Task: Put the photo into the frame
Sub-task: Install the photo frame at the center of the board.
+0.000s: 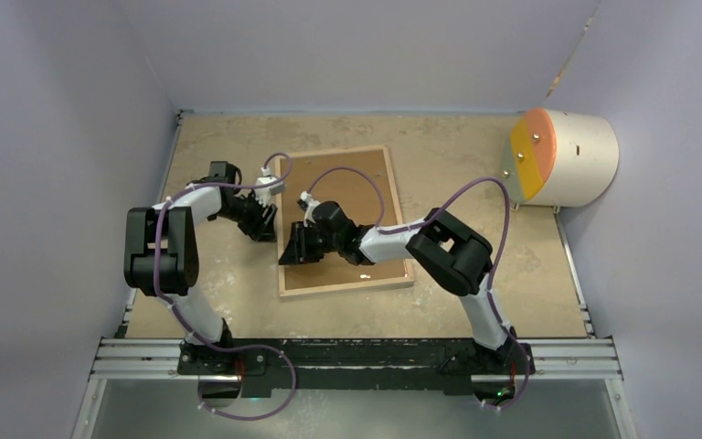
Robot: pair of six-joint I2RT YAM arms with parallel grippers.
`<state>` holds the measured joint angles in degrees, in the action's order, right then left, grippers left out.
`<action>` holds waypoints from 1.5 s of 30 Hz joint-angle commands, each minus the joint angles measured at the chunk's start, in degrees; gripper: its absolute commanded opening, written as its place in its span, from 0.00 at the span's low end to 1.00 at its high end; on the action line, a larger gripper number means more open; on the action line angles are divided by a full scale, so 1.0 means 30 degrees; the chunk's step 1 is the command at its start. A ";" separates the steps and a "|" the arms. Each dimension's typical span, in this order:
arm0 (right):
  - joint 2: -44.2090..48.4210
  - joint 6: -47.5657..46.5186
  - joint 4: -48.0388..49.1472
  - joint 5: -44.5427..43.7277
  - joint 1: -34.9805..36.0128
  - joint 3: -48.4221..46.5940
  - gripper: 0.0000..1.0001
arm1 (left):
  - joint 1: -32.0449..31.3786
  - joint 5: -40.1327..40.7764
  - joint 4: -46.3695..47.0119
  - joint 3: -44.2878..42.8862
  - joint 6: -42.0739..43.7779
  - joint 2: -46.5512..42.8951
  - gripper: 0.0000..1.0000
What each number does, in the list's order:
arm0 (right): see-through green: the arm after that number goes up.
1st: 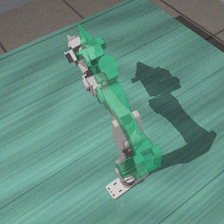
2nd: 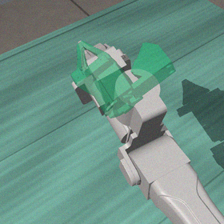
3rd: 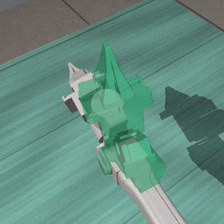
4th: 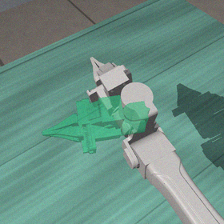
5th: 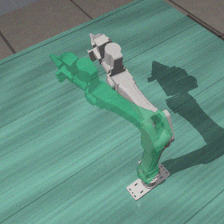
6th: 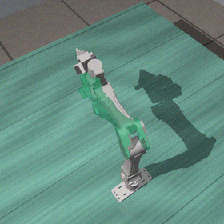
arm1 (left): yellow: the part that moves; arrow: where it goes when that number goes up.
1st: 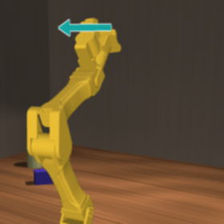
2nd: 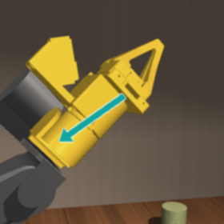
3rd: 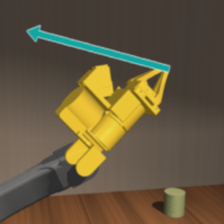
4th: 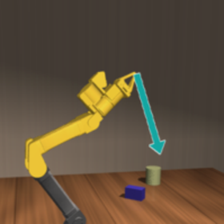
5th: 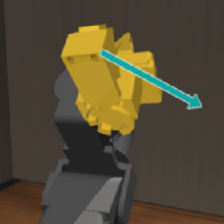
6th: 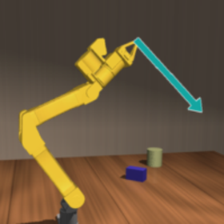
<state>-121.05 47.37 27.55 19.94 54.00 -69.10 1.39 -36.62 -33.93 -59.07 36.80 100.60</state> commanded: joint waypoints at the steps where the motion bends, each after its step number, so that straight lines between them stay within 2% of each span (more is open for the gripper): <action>1: -0.0510 -0.0240 -0.0601 -0.1146 -0.0009 -0.0446 0.36 | 0.0096 0.0044 0.0016 0.0147 0.0584 0.0419 0.47; 12: -0.0085 0.0395 0.0156 -0.0354 -0.0172 -0.0332 0.36 | 0.0186 -0.0097 -0.0031 0.0232 0.0492 0.0222 0.47; 16: 0.1531 0.0993 0.1005 0.0283 -0.0925 -0.0108 0.37 | 0.1557 -0.1489 -0.0571 -0.1277 -0.0356 0.0760 0.47; 20: 0.2069 0.0716 0.0294 0.0065 -0.2150 -0.0972 0.39 | 0.2287 -0.2359 -0.0383 -0.2997 -0.1502 0.1754 0.47; 29: -0.2125 0.0563 -0.1575 0.0178 -0.4496 -0.6152 0.39 | 0.2215 -0.4511 0.0314 -0.4680 -0.3672 0.3701 0.48; 35: -0.4880 0.0656 -0.2319 0.0024 -0.4770 -0.9702 0.39 | 0.1960 -0.4585 0.0358 -0.4627 -0.3414 0.4134 0.48; 45: -0.7094 0.1316 -0.2413 -0.0394 -0.4786 -1.2404 0.38 | 0.1229 -0.3690 0.0405 -0.3880 -0.2237 0.4410 0.48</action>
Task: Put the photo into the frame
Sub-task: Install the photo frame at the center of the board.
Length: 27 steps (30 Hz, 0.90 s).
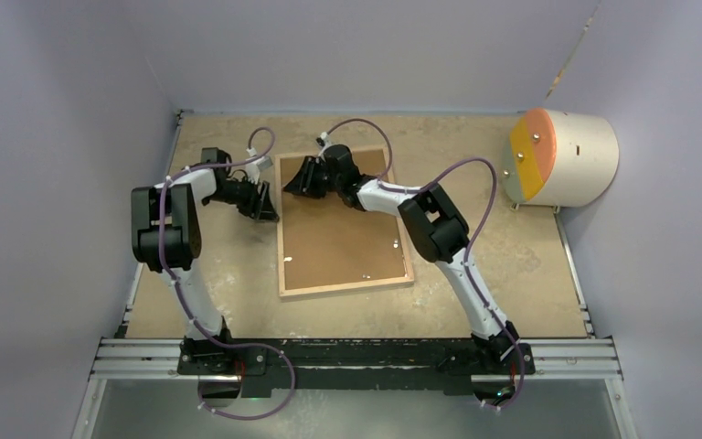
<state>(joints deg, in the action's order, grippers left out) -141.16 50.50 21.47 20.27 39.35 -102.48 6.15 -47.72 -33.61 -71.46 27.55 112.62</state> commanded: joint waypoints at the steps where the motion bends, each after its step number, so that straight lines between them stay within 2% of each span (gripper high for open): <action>1: -0.0559 0.0316 -0.0390 -0.0515 0.0095 -0.1509 0.38 | -0.0397 0.0046 0.0299 0.0337 0.0910 0.0444 0.48; 17: -0.2936 0.1154 -0.1172 -0.0173 0.0409 -0.4626 0.36 | -0.0810 -0.0062 0.0252 0.1196 0.1729 0.0402 0.47; 27: -0.3165 0.1444 -0.1331 0.0042 0.0535 -0.5157 0.36 | -0.0879 -0.0029 -0.0038 0.1337 0.2205 0.0240 0.47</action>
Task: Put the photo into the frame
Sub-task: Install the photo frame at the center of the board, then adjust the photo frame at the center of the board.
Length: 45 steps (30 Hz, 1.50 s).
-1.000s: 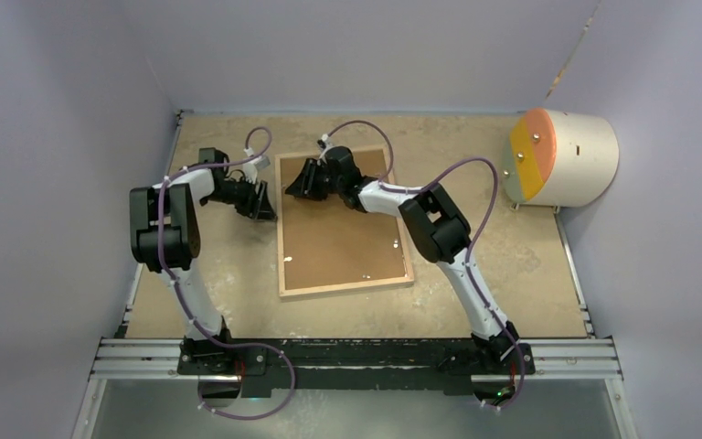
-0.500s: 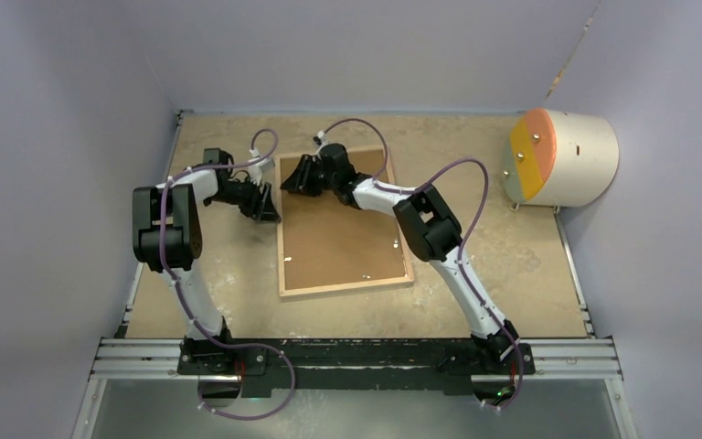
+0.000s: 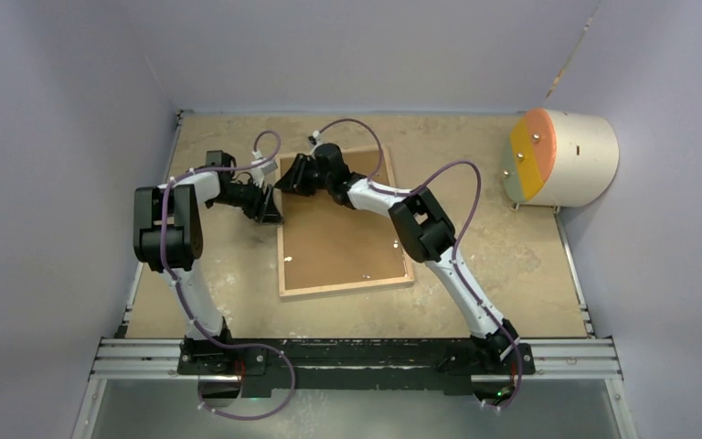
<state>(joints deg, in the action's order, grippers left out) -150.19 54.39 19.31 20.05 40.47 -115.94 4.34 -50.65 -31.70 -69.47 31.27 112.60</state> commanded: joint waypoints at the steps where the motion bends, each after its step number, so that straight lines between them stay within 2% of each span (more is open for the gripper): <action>1: 0.0027 0.0106 -0.0636 0.0277 0.0137 -0.0607 0.36 | -0.0267 0.0985 -0.0849 0.0597 0.1142 0.0168 0.47; 6: 0.3093 -0.0171 0.0549 0.0911 -0.0389 0.2014 0.50 | 0.0202 0.1199 -0.2672 -0.0130 0.2888 -0.0514 0.48; 11: 0.8793 -0.1688 0.0187 -0.0655 -0.2055 0.7843 0.70 | 0.0596 0.2440 -0.4636 -0.0593 0.5258 -0.1437 0.48; 13: 1.0619 -0.2499 -0.1056 -0.1954 -0.2990 0.9712 0.81 | 0.0576 0.3311 -0.4461 -0.0009 0.5880 -0.1921 0.48; 15: 1.2177 -0.3100 -0.2269 -0.3573 -0.3942 1.1472 0.97 | 0.0550 0.4204 -0.3872 0.0981 0.6193 -0.2326 0.48; 19: 1.3841 -0.3881 -0.3803 -0.6003 -0.5711 1.3967 0.99 | -0.0171 0.5765 -0.2281 0.2970 0.6334 -0.3052 0.48; 23: 1.3268 -0.4040 -0.4480 -0.6379 -0.6738 1.4716 0.99 | -0.2285 0.7321 -0.0786 0.4641 0.6054 -0.3649 0.48; 27: 1.1817 -0.4037 -0.4190 -0.5424 -0.6868 1.4319 0.99 | -0.3535 0.7722 -0.0417 0.5185 0.5646 -0.3930 0.48; 34: 0.9018 -0.3989 -0.3442 -0.3173 -0.6604 1.1540 0.99 | -0.4096 0.7471 -0.0569 0.5484 0.5399 -0.4081 0.48; 38: 0.6842 -0.4530 -0.4474 -0.1857 -0.5308 0.8037 0.99 | -0.5270 0.6823 -0.0536 0.5150 0.4639 -0.3942 0.49; 42: 0.4187 -0.5160 -0.5893 0.0153 -0.3291 0.3492 0.99 | -0.7696 0.6306 -0.0734 0.4347 0.3817 -0.3508 0.55; 45: 0.2725 -0.5848 -0.7311 0.0826 -0.2487 0.0722 0.99 | -0.9173 0.5893 -0.1156 0.3854 0.3584 -0.3424 0.70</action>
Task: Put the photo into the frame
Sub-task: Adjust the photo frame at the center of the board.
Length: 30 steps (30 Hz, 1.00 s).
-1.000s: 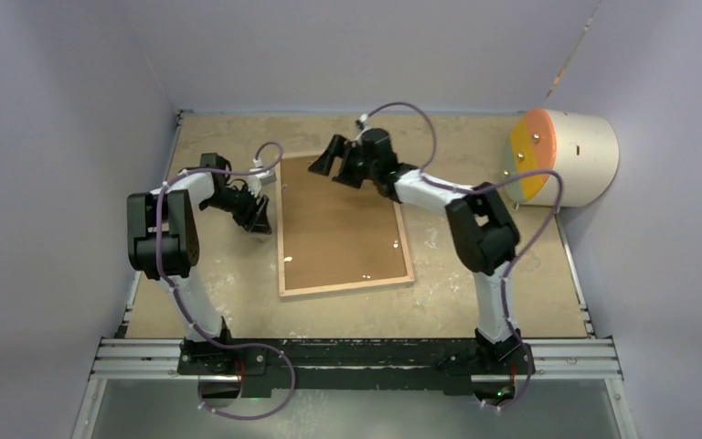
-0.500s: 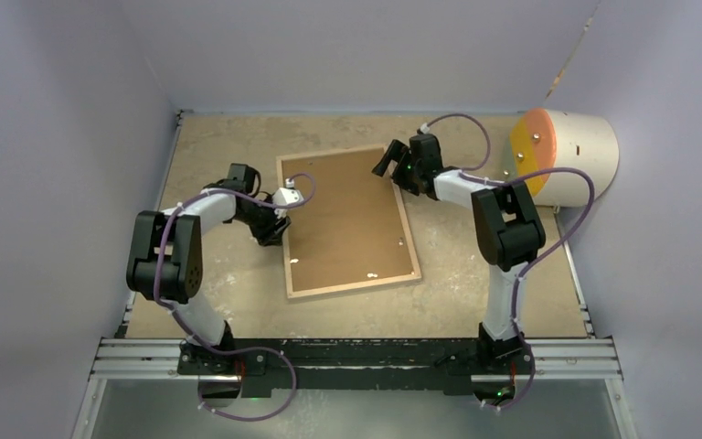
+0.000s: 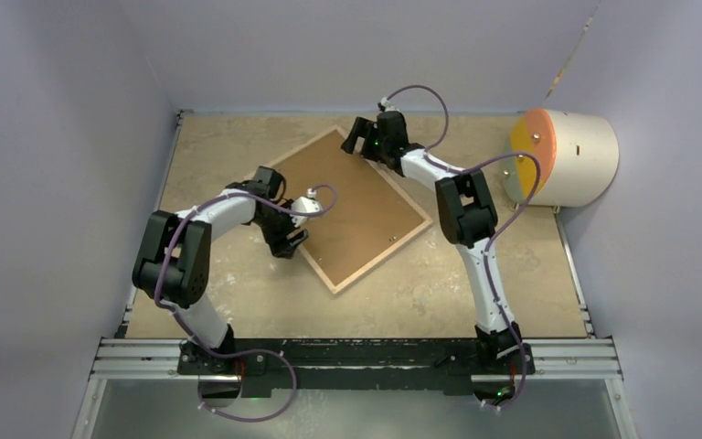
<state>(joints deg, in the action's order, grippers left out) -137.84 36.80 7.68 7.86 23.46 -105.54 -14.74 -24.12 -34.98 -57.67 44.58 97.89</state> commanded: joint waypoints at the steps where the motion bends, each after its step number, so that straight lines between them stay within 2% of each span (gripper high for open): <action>1: -0.1499 -0.0205 -0.3853 0.4886 0.3218 -0.3213 0.99 | -0.3160 -0.3127 -0.0337 -0.0167 -0.0712 0.1448 0.75; 4: -0.0812 -0.1167 -0.4477 0.4398 0.3106 -0.3012 0.99 | -0.3590 -0.3628 -0.1763 -0.0524 0.0057 0.1265 0.87; 11: 0.1900 -0.3709 -0.4342 0.1711 0.2577 -0.1969 0.99 | -0.3427 -0.4069 -0.7745 -0.2529 0.3650 -0.0640 0.93; 14: 0.2558 -0.4128 -0.4521 0.1347 0.2521 -0.1942 0.99 | -0.2362 -0.4385 -1.0713 -0.4440 0.5748 -0.1359 0.94; 17: 0.3223 -0.4221 -0.4766 0.0660 0.2521 -0.1728 0.99 | -0.0111 -0.4436 -1.2525 -0.7020 0.7154 -0.1179 0.94; 19: 0.4314 -0.4687 -0.4643 -0.0875 0.2599 -0.0983 0.99 | 0.1658 -0.3591 -1.1678 -0.8459 0.6650 -0.0471 0.93; 21: 0.5672 -0.4317 -0.4666 -0.2105 0.2735 0.0423 0.99 | 0.3627 -0.2302 -0.9412 -0.9555 0.5021 0.0583 0.90; 25: 0.9410 -0.0800 -0.3528 -0.0681 0.1654 0.5339 0.99 | 0.6885 -0.1133 -0.5477 -1.2185 0.1196 0.3788 0.80; 28: 1.2878 0.2049 0.0325 0.3603 -0.0144 1.1251 0.99 | 0.8060 0.0125 -0.2687 -1.2950 -0.1141 0.5424 0.74; 30: 1.5564 0.2430 0.1829 0.2408 -0.0292 1.4560 0.99 | 0.8107 0.1305 -0.0619 -1.1779 -0.1712 0.5683 0.73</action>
<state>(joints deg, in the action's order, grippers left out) -102.76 35.31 3.05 11.94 26.79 -77.06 8.47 -26.85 -49.19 -95.26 48.45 112.66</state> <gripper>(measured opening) 0.987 0.744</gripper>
